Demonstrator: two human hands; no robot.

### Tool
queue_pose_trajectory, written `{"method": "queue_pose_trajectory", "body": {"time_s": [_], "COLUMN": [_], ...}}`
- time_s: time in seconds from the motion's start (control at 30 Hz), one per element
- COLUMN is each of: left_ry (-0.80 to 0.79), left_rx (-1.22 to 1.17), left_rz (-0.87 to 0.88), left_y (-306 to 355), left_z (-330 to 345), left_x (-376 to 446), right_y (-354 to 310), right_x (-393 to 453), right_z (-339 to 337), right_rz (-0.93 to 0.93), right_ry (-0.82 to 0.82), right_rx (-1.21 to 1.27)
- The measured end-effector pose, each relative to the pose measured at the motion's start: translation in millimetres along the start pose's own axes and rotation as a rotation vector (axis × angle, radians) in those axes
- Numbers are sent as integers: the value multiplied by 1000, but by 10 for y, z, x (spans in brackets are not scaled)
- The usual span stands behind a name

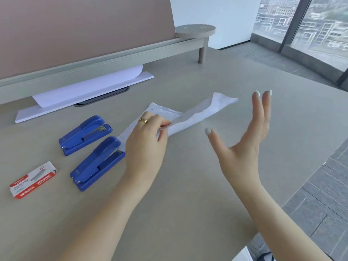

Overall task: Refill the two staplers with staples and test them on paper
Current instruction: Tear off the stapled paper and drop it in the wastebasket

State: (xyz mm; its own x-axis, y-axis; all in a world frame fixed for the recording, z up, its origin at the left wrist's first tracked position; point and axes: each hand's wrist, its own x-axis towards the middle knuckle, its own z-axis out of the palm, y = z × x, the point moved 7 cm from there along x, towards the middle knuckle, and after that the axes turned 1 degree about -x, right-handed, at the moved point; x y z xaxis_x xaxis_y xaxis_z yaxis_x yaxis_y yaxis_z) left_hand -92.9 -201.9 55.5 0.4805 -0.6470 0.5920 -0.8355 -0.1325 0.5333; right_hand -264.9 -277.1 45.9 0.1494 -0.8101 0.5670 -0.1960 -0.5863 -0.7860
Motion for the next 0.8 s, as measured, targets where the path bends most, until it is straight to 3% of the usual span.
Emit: {"method": "queue_pose_trajectory", "body": {"time_s": [0.07,0.17,0.3,0.33,0.4,0.47,0.57,0.63,0.73,0.8], "left_ry": [-26,-201,-583,-665,-676,-616,-615,-722,-981,-1167], "left_rx": [33,78,-89,-116,-40,31,-28,-98,-360,-501], "left_rz": [149,300,443,483,544,457,188,37,-174,-185], "left_y": [320,784,1063,1082,1096,1078,1076,1136,1367,1636], "left_z": [153,497,992,1073,1161,1219,1371,1561,1868,2047], "left_x": [-42,-227,-472,-522,-513,-345,-42,30,-156,-399], "right_y": [92,241,778,927,1124,1280,1401,1492,1686,1827], "right_x": [-161,-388,-440,-432,-390,-343,-290,-324,-462,-582], "right_z": [85,239,-9,-165,-495,-848,-1365,-1709,-2260,-2574], "right_rz": [311,610,941,950,927,911,881,887,879,863], "right_ry": [-147,-302,-1,88,180,221,166,136,237,323], "right_rx": [337,703,947,931,885,852,868,878,877,867]}}
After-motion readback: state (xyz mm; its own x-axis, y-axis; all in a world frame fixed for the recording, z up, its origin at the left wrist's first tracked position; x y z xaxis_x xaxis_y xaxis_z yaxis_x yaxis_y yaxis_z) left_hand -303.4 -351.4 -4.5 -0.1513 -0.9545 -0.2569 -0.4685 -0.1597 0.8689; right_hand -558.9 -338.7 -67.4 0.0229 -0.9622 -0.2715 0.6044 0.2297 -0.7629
